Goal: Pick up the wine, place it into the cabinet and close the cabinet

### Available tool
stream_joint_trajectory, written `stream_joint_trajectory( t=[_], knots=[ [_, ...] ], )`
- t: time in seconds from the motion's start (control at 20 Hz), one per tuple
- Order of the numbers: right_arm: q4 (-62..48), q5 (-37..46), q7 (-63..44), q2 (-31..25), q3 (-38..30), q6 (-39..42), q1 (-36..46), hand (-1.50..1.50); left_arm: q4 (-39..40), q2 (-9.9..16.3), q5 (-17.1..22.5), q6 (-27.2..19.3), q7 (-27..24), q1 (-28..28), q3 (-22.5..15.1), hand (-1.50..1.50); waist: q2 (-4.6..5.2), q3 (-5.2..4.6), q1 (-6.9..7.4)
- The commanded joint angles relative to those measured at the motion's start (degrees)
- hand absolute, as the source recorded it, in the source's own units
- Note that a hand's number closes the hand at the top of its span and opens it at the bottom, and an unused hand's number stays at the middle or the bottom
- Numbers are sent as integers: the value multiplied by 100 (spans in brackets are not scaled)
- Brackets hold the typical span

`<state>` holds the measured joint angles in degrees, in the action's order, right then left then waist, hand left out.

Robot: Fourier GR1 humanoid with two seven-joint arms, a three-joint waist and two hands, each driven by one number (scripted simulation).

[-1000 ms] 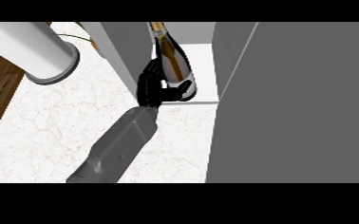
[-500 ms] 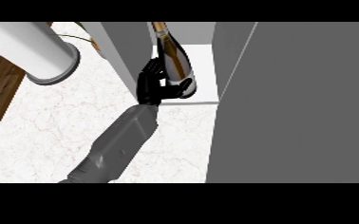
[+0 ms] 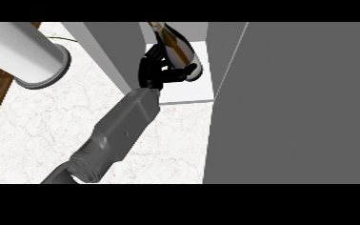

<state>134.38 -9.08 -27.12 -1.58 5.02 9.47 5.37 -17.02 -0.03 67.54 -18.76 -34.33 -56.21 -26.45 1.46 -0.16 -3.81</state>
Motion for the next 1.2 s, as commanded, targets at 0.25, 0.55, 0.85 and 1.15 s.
stream_joint_trajectory(
  t=[0.25,0.55,0.85,1.15],
  knots=[
    [-198,-93,262,-21,11,171,56,-150,66,3,411,-79,-82,-437,1,150,12,11,-213],
    [-435,-18,168,52,135,85,335,-150,-379,3,604,-108,-340,133,-575,150,7,5,-254],
    [-231,-43,237,77,217,130,160,-150,-512,3,952,-279,-427,183,-858,150,34,5,-422],
    [-405,-104,262,-7,24,162,271,-150,-636,4,1450,-232,-761,180,-844,150,30,5,-317]
  ],
)
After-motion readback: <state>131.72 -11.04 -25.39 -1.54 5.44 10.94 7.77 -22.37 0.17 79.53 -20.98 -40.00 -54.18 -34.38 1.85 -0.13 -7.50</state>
